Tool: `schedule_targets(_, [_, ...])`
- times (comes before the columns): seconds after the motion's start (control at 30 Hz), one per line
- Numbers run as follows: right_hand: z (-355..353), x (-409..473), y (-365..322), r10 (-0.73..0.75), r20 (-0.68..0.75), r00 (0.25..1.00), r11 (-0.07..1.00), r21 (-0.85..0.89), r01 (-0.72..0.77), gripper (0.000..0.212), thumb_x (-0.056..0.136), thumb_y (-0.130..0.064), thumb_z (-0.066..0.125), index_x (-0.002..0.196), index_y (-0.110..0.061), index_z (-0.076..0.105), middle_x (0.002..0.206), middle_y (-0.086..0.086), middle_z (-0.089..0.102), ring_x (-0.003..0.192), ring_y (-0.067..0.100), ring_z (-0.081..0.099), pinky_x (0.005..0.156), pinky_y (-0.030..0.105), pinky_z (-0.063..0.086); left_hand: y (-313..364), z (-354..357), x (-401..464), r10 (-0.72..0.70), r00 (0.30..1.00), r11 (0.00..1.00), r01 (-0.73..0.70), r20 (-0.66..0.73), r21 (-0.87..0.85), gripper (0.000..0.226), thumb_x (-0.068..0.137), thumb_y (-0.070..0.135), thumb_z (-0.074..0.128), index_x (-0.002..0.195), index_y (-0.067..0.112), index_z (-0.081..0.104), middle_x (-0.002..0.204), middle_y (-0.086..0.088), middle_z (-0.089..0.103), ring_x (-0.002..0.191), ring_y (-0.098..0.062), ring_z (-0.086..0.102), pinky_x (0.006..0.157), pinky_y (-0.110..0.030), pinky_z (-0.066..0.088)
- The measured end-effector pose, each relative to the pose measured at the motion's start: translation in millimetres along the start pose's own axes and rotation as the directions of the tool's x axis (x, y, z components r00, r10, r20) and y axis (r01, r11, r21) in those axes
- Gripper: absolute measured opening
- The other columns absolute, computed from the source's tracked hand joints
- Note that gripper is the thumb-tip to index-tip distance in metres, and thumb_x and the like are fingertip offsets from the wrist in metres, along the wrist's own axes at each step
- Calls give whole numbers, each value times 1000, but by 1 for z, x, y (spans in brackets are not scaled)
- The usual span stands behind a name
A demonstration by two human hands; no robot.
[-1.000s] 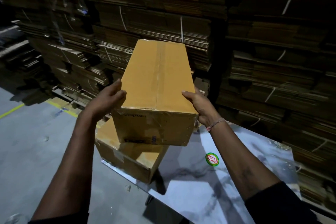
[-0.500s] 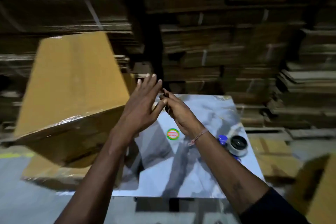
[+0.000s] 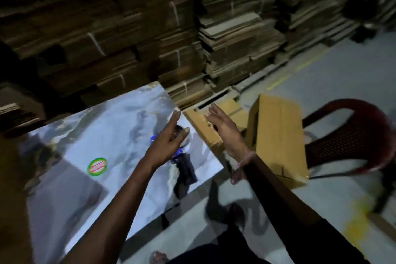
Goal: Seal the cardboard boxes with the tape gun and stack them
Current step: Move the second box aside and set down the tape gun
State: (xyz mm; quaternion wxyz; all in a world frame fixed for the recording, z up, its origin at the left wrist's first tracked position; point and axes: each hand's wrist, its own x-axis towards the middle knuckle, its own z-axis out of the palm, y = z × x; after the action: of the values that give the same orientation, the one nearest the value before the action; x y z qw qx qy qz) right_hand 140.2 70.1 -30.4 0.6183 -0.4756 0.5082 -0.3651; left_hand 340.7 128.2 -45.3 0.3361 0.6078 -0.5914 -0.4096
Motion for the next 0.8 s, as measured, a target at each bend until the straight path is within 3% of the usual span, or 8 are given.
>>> schedule_targets(0.07, [-51,4,6,11,-51,999,1000,4,-11,72,101,-34,66,163,-31,31,165,-11,35,149,11,37,115,30,35,13,46,28,-11,998,1000,13,65,-22,69,104,42,56,164,31,23,166,21,21,149,3,20,113,-9,24])
schedule_targets(0.13, [-103,11,15,40,-95,995,999,25,-38,74,100,-34,68,164,-30,29,167,-9,31,152,14,34,119,39,32,25,93,54,-14,991,999,19,129,-40,70,104,43,56,164,32,23,165,21,20,150,2,19,115,-15,22])
schedule_targets(0.23, [-178,20,35,70,-213,974,997,55,-60,72,100,-27,69,163,-22,32,166,-4,36,148,16,42,120,40,36,31,158,89,-34,972,995,55,233,-83,71,103,46,56,164,34,22,166,22,18,154,-2,18,124,-28,23])
schedule_targets(0.33, [-243,26,60,88,-263,961,996,8,-89,73,101,-37,68,163,-27,31,164,-10,38,147,14,41,111,34,36,35,214,117,-87,945,991,115,317,-73,79,97,64,55,163,39,21,167,21,20,155,-9,24,124,-36,28])
schedule_targets(0.5, [-345,57,111,183,-395,900,983,57,-175,78,99,-33,70,165,-27,27,171,-2,26,155,17,28,112,34,32,29,312,170,-133,909,986,163,394,-44,66,106,36,58,160,40,22,169,13,19,155,-13,22,119,-32,30])
schedule_targets(0.7, [-430,95,172,204,-500,842,960,-68,-273,83,95,-33,76,163,-19,31,163,-3,37,145,15,40,113,31,37,-9,402,235,-243,898,968,250,368,29,72,104,30,61,165,26,22,166,14,19,156,-13,16,125,-38,26])
schedule_targets(0.77, [-453,109,200,189,-514,837,944,-139,-298,88,89,-47,78,161,-18,36,154,-8,44,136,13,48,112,26,39,-23,424,253,-281,898,957,290,339,26,74,104,28,61,165,25,20,167,11,19,152,-8,15,126,-39,24])
schedule_targets(0.8, [-468,117,223,196,-529,826,933,-159,-323,95,81,-62,78,159,-24,39,155,-7,48,133,13,54,113,34,44,-32,435,262,-296,897,951,307,327,19,77,103,30,63,165,26,18,167,12,20,152,-9,16,126,-41,25])
